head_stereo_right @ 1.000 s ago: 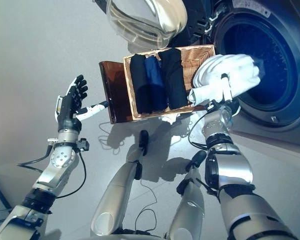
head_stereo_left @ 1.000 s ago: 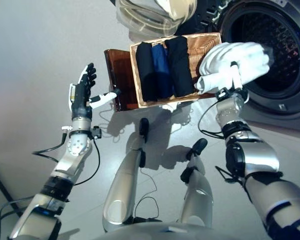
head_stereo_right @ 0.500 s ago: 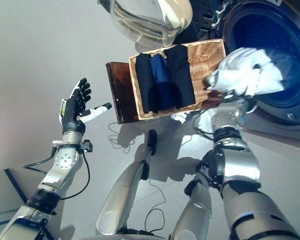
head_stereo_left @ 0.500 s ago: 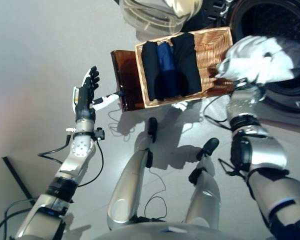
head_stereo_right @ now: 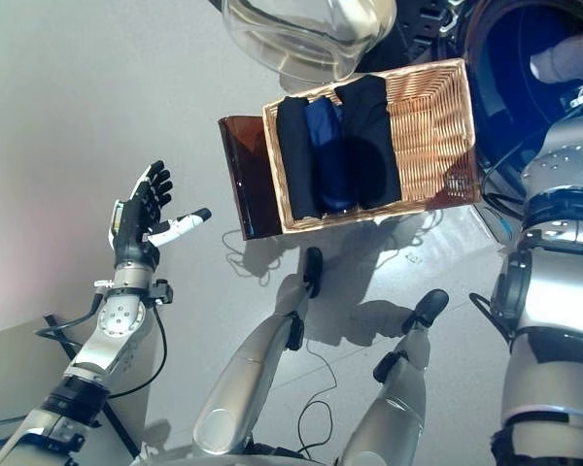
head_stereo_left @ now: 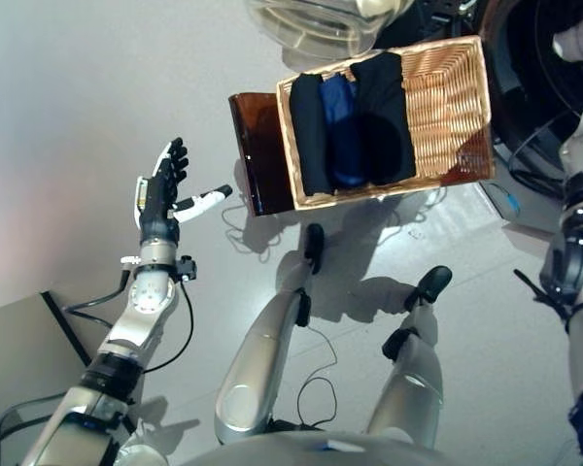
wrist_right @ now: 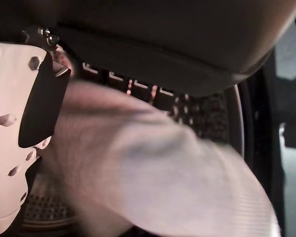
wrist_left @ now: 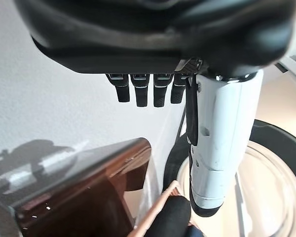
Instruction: Pick up the clothes and place them into the washing machine
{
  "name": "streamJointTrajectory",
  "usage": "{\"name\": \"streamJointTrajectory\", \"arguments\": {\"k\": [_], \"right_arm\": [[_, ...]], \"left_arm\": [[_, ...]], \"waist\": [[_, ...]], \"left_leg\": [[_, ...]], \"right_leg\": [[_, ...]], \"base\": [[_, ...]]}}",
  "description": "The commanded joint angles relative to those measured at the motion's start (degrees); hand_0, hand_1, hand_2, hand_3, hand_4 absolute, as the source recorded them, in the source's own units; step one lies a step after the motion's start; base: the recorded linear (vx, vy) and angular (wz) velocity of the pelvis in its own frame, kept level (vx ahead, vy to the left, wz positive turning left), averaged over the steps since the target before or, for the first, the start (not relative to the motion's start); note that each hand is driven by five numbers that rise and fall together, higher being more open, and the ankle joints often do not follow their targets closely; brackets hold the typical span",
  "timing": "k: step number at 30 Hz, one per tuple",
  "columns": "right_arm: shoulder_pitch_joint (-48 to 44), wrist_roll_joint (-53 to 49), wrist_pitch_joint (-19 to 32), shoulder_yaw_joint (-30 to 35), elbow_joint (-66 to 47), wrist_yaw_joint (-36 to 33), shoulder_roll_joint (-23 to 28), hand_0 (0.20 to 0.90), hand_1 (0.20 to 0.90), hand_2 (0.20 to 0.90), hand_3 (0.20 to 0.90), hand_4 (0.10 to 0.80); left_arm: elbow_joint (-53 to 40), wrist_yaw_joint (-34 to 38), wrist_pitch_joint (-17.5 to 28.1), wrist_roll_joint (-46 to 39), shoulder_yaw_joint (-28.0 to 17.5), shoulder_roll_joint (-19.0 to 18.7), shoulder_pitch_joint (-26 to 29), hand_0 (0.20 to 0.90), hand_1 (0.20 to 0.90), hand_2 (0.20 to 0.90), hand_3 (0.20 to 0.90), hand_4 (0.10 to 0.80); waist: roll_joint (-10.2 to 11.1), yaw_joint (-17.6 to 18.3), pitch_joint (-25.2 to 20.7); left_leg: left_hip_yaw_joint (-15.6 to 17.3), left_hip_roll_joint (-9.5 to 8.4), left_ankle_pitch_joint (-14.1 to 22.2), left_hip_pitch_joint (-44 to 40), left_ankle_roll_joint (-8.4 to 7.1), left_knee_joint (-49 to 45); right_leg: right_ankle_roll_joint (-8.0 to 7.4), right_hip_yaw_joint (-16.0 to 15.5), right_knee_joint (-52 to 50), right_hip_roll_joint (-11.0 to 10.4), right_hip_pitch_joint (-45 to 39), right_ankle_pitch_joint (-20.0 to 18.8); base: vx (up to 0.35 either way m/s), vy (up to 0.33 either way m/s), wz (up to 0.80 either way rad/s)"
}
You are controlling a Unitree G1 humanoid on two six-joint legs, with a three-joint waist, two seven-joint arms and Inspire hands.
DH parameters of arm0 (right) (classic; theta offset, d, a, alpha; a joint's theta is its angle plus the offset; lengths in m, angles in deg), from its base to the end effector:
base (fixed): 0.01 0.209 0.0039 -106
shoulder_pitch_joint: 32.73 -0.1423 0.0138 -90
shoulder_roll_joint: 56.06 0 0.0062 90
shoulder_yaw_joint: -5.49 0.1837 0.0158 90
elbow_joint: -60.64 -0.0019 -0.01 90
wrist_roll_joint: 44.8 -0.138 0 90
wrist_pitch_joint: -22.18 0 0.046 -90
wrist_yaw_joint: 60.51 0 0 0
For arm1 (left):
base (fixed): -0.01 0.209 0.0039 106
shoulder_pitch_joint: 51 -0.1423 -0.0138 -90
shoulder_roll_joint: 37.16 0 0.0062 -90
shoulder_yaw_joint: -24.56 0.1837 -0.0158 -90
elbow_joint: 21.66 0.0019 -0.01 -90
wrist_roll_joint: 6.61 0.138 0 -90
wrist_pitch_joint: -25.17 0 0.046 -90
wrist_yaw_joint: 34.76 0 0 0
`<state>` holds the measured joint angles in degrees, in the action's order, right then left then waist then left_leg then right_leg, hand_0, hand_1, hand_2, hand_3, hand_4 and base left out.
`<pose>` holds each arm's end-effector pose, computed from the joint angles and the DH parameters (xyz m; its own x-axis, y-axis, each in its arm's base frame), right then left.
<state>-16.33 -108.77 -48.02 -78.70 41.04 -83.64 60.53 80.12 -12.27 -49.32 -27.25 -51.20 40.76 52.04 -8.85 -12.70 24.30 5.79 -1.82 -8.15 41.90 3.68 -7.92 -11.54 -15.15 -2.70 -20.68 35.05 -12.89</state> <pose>0.3298 -0.3209 0.2790 0.5760 -0.8113 0.1000 0.4008 0.3869 0.8305 0.2424 0.1989 0.0717 0.9575 0.1673 0.2349 -0.1919 0.9776 0.0859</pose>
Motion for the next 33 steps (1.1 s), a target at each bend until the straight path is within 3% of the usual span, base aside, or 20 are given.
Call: {"name": "streamJointTrajectory", "arguments": {"k": [1,8,16,21,25,30,33], "right_arm": [[3.9,-0.8,2.4,-2.7,-1.9,3.8,-2.4,0.900,0.900,0.900,0.900,0.800],[7.4,-1.2,2.1,-2.1,-1.6,5.4,-11.2,0.900,0.900,0.900,0.900,0.800],[10.0,0.2,1.5,-3.3,-3.7,6.7,-16.6,0.900,0.900,0.900,0.900,0.800],[8.3,13.7,-4.8,-10.5,0.3,4.0,-15.6,0.900,0.900,0.900,0.900,0.800],[3.9,30.9,-13.8,-19.9,8.3,2.3,-14.2,0.900,0.900,0.900,0.900,0.800],[3.3,42.5,-17.4,-26.0,11.3,5.3,-16.0,0.900,0.900,0.900,0.900,0.800],[2.4,44.1,-18.1,-25.7,13.2,4.6,-16.2,0.900,0.900,0.900,0.900,0.800]], "left_arm": [[-3.7,0.1,4.6,-1.4,-2.3,-1.0,-2.8,0.900,0.900,0.900,0.900,0.800],[-4.0,-0.6,4.5,-1.8,-2.3,-1.4,-2.3,0.900,0.900,0.900,0.900,0.800],[-3.7,-1.1,4.7,-2.1,-2.6,-1.6,-2.5,0.900,0.900,0.900,0.900,0.800],[-4.1,-1.4,4.7,-2.0,-2.9,-2.8,-3.3,0.900,0.900,0.900,0.900,0.800],[-5.7,0.3,4.3,-1.5,-4.7,-4.0,-4.2,0.900,0.900,0.900,0.900,0.800],[-10.0,1.1,4.9,-2.4,-8.1,-2.3,-3.9,0.900,0.900,0.900,0.900,0.800],[-12.6,1.0,5.4,-2.5,-10.0,-2.3,-3.7,0.900,0.900,0.900,0.900,0.800]], "waist": [[0.0,1.0,-5.0],[0.4,1.6,-4.0],[2.2,1.8,-4.1],[4.4,1.6,-3.7],[6.8,1.0,-3.1],[8.5,0.3,-2.2],[9.5,-0.6,-1.9]], "left_leg": [[-1.9,1.86,7.3,3.8,-7.74,-5.1],[-1.3,1.68,5.8,3.2,-7.35,-4.9],[-2.4,1.84,6.8,1.9,-7.94,-4.8],[-2.8,2.15,6.8,1.5,-8.19,-4.8],[-3.3,2.50,6.7,1.6,-8.22,-4.9],[-4.4,2.62,6.5,2.7,-8.40,-5.4],[-5.1,2.61,6.4,3.8,-8.73,-5.7]], "right_leg": [[-0.34,2.3,-3.7,-0.3,-2.8,7.8],[0.25,2.0,-3.2,-0.2,-3.4,6.4],[0.08,1.8,-2.5,0.7,-5.5,7.2],[0.21,1.2,-2.1,1.4,-6.6,6.9],[0.41,0.5,-2.0,2.3,-7.2,6.7],[0.65,-0.4,-2.2,3.2,-7.3,7.2],[0.70,-0.8,-1.9,3.7,-7.1,7.4]], "base": [[-0.019,0.007,-0.06],[-0.060,0.005,-0.06],[0.024,-0.017,0.01],[-0.030,-0.019,0.03],[-0.027,-0.023,0.02],[-0.019,-0.044,0.02],[-0.001,-0.035,0.16]]}}
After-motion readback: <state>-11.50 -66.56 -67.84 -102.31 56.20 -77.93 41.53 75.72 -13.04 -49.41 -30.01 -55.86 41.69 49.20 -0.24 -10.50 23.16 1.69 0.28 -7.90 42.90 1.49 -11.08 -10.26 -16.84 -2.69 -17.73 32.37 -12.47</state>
